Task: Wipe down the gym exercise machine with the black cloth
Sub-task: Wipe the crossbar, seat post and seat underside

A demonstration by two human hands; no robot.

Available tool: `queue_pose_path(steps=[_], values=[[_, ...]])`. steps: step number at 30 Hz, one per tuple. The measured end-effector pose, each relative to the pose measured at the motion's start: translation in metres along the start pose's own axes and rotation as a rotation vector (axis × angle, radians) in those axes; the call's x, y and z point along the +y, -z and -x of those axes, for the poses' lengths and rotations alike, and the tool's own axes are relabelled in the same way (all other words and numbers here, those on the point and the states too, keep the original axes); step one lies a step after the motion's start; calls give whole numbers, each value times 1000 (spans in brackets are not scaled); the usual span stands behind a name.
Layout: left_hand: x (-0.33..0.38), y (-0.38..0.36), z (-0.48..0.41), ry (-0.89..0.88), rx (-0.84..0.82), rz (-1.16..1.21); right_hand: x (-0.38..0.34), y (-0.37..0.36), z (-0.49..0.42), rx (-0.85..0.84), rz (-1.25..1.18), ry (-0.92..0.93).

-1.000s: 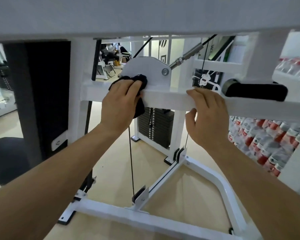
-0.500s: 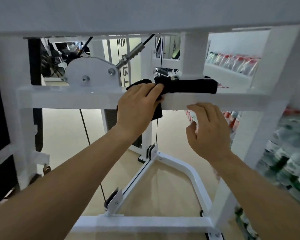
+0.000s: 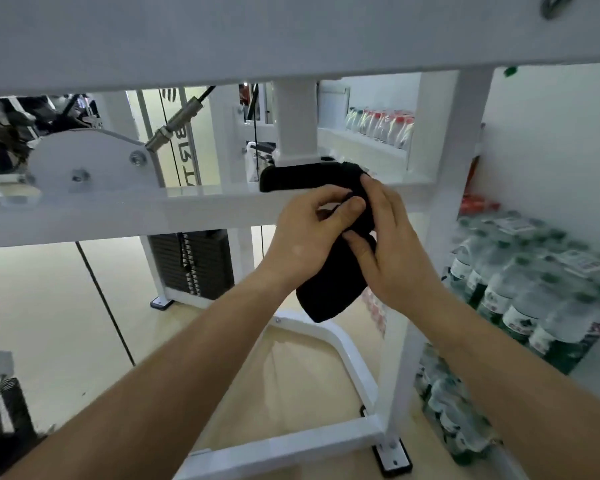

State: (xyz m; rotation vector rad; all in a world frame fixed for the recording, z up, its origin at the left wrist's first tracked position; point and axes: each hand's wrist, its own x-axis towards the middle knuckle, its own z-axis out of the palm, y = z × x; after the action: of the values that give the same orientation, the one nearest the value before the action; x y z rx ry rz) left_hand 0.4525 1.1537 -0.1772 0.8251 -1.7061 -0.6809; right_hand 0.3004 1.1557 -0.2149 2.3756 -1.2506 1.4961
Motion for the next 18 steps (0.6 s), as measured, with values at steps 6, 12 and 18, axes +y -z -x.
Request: queue_pose_path(steps=[6,12,18], values=[[-6,9,-18,-217,182,-396,21,28,-38,161,215,-55],[-18,19,-24,-251,314,-622,39,-11,-52,-113,611,58],[-30,7,-25,-315,317,-699,79,28,-44,-102,848,170]])
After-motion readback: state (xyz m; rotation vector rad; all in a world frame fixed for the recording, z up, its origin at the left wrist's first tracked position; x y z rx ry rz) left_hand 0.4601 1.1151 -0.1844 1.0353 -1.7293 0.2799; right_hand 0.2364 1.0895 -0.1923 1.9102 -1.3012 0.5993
